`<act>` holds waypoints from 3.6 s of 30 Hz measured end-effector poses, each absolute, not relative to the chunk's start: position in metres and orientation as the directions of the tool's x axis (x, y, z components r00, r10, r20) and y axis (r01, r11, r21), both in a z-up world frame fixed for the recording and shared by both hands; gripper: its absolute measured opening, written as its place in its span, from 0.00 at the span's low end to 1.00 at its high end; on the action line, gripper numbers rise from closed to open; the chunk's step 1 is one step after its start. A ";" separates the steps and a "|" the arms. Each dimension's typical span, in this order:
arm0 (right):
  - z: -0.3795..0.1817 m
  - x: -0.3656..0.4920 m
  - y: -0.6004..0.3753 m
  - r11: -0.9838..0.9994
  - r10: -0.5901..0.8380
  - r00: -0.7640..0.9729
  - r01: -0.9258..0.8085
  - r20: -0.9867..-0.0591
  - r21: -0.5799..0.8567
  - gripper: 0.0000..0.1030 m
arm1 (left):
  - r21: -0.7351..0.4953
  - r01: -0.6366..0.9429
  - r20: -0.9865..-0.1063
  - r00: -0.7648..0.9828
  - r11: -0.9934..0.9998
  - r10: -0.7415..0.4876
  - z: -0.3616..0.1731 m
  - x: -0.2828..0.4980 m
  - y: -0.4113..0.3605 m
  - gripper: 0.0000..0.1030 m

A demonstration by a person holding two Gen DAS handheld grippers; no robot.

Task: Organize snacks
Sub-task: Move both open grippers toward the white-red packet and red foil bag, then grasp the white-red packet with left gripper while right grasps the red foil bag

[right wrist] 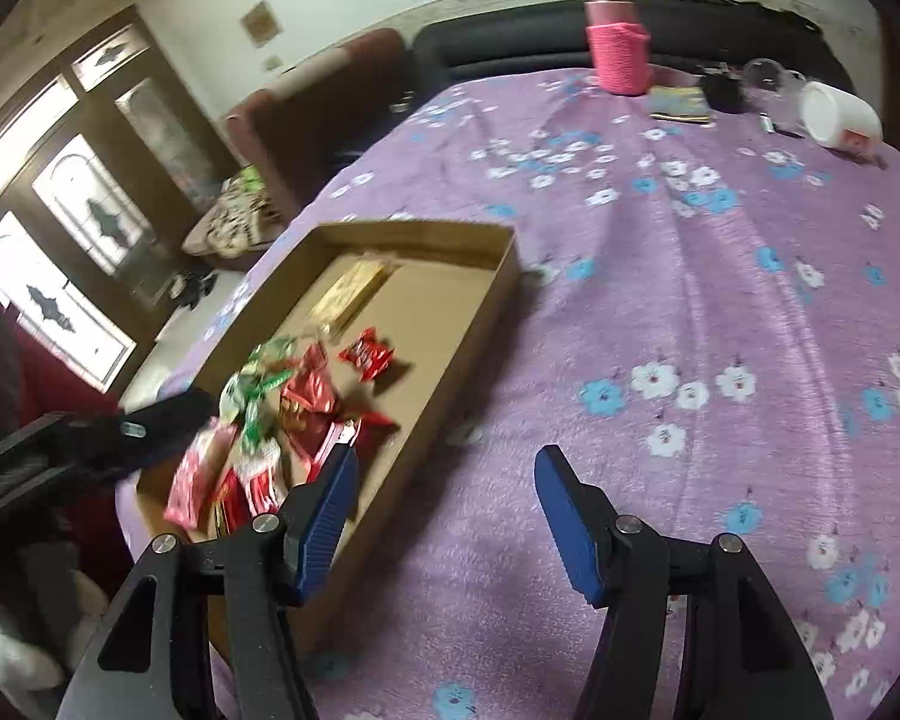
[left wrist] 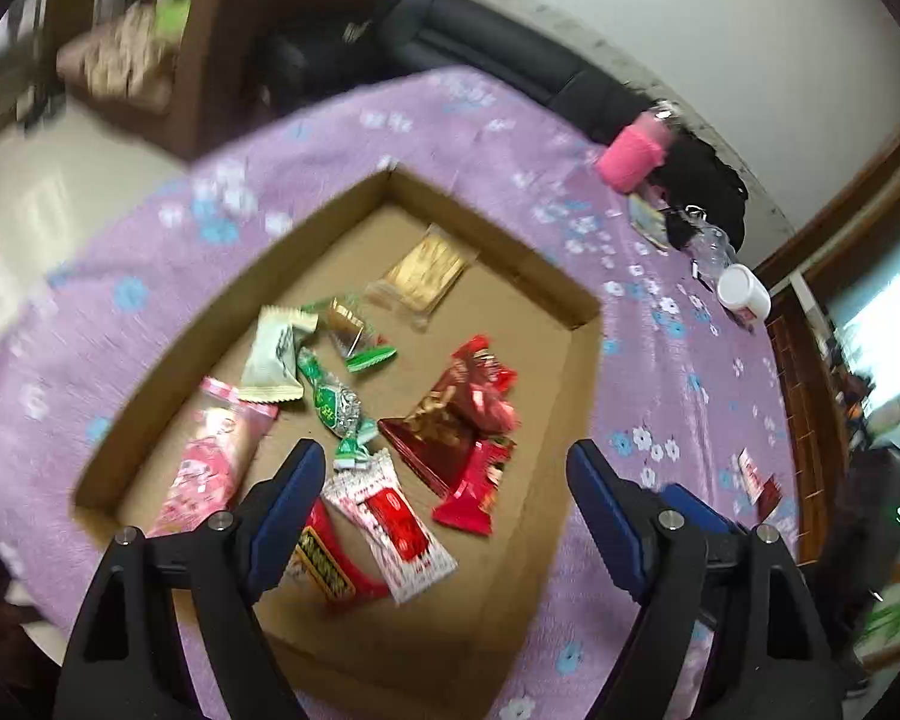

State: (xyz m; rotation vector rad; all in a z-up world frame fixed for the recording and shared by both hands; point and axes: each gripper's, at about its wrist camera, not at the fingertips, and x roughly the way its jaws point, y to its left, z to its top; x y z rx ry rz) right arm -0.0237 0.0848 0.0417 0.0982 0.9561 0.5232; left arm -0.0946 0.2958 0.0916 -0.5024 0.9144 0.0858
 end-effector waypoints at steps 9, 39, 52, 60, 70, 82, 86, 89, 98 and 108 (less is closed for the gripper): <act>0.020 -0.022 -0.047 0.944 0.313 0.584 -0.107 -0.749 0.311 0.64 | -0.336 -0.055 -0.720 0.659 0.940 -0.218 0.077 -0.118 0.190 0.80; 0.014 0.036 -0.093 0.871 0.490 0.334 -0.228 -0.805 0.436 0.44 | -0.314 0.035 -0.731 0.628 0.949 -0.265 0.065 -0.115 0.148 0.80; 0.042 -0.026 -0.173 0.921 0.332 0.591 -0.034 -0.736 0.388 0.53 | -0.407 0.014 -0.730 0.596 0.913 -0.335 0.050 -0.117 0.160 0.80; 0.034 -0.021 -0.173 0.926 0.273 0.621 0.039 -0.735 0.377 0.53 | -0.375 0.117 -0.737 0.564 0.920 -0.372 0.047 -0.119 0.135 0.80; 0.023 0.018 -0.232 0.924 0.103 0.654 0.215 -0.749 0.315 0.55 | -0.224 0.369 -0.758 0.516 0.902 -0.400 0.059 -0.081 0.072 0.80; 0.003 0.024 -0.224 0.950 0.097 0.660 0.161 -0.745 0.267 0.55 | -0.017 0.543 -0.823 0.469 0.839 -0.320 0.017 -0.034 -0.014 0.80; 0.002 0.023 -0.220 0.957 0.077 0.662 0.161 -0.745 0.242 0.50 | -0.020 0.555 -0.833 0.450 0.831 -0.321 0.009 -0.033 -0.019 0.79; 0.002 0.023 -0.220 0.958 0.058 0.665 0.172 -0.744 0.229 0.46 | -0.003 0.549 -0.817 0.480 0.836 -0.319 0.010 -0.035 -0.017 0.52; 0.007 0.014 -0.224 0.936 0.111 0.715 0.158 -0.690 0.314 0.37 | -0.155 0.451 -0.773 0.499 0.879 -0.392 0.031 -0.035 0.027 0.28; 0.018 0.005 -0.200 0.951 0.119 0.762 0.097 -0.636 0.293 0.31 | -0.311 0.267 -0.658 0.633 0.912 -0.409 0.078 -0.078 0.139 0.28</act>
